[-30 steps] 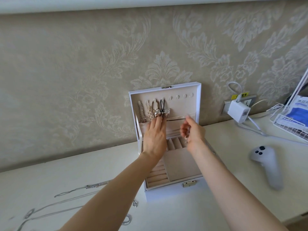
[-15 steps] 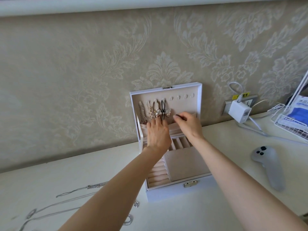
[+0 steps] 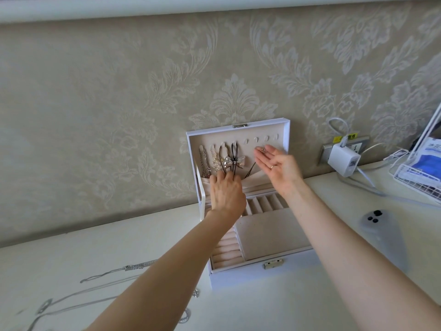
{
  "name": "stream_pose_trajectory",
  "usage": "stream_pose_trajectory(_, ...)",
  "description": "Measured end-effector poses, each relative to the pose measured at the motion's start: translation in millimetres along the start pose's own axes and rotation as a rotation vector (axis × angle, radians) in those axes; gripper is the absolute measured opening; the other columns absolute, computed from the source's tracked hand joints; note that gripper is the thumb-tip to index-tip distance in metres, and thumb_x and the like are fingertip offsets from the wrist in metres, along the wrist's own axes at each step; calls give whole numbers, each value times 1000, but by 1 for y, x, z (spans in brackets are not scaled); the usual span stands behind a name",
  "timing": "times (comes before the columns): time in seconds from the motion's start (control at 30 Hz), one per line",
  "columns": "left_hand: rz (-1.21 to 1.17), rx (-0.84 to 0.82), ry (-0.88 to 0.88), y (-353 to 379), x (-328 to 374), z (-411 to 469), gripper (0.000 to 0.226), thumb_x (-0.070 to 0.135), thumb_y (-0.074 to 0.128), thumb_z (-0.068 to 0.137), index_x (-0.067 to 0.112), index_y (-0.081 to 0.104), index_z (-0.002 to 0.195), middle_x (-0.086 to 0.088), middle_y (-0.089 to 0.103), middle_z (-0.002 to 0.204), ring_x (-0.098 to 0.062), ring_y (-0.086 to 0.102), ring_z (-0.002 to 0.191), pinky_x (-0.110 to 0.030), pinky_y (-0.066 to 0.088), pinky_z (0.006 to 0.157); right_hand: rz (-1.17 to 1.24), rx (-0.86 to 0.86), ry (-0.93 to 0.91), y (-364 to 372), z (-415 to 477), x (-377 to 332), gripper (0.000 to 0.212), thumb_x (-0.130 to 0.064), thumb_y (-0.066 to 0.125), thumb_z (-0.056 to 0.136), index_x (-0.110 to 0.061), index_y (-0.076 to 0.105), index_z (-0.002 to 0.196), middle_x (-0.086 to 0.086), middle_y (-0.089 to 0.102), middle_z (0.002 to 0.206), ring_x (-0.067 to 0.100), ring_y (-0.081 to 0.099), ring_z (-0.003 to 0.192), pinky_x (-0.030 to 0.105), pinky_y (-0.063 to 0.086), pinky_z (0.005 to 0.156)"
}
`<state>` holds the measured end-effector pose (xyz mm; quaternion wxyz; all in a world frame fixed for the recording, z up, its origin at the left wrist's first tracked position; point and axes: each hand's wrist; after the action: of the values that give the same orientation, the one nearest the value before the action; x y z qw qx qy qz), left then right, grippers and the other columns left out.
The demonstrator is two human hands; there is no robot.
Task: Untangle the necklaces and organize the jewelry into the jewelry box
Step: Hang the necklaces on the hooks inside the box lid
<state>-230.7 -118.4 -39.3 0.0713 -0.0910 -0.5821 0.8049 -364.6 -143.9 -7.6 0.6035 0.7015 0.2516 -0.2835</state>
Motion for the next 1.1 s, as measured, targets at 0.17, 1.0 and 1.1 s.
stream_pose_trajectory(0.17, -17, 13, 5, 0, -1, 0, 27, 21, 45, 89, 14, 53, 114, -4, 54, 119, -26, 41, 114, -36, 29, 93, -938, 182, -398, -8, 9, 20, 21, 10, 55, 82, -3, 71, 87, 14, 70, 91, 25, 66, 84, 38, 51, 90)
stream_pose_trajectory(1.0, -237, 265, 16, -3, -18, -10, 20, 5, 55, 72, 8, 66, 89, -9, 63, 85, -31, 60, 81, -38, 45, 69, -1767, 123, -883, -6, -19, 43, 35, 7, 55, 71, -13, 67, 96, 9, 61, 96, 34, 54, 95, 42, 39, 83)
stream_pose_trajectory(1.1, -303, 266, 70, -13, -31, -18, 24, 10, 38, 80, 9, 61, 87, -6, 64, 81, -29, 62, 71, -32, 43, 60, -1659, -59, -806, 6, -36, 51, 25, 4, 53, 82, -11, 66, 98, 6, 64, 100, 27, 60, 93, 36, 47, 80)
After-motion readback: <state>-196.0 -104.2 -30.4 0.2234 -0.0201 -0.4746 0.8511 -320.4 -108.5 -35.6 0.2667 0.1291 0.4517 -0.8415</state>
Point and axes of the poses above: each hand's wrist, its own z-axis towards the middle knuckle, its own y-axis out of the palm, x = y × z
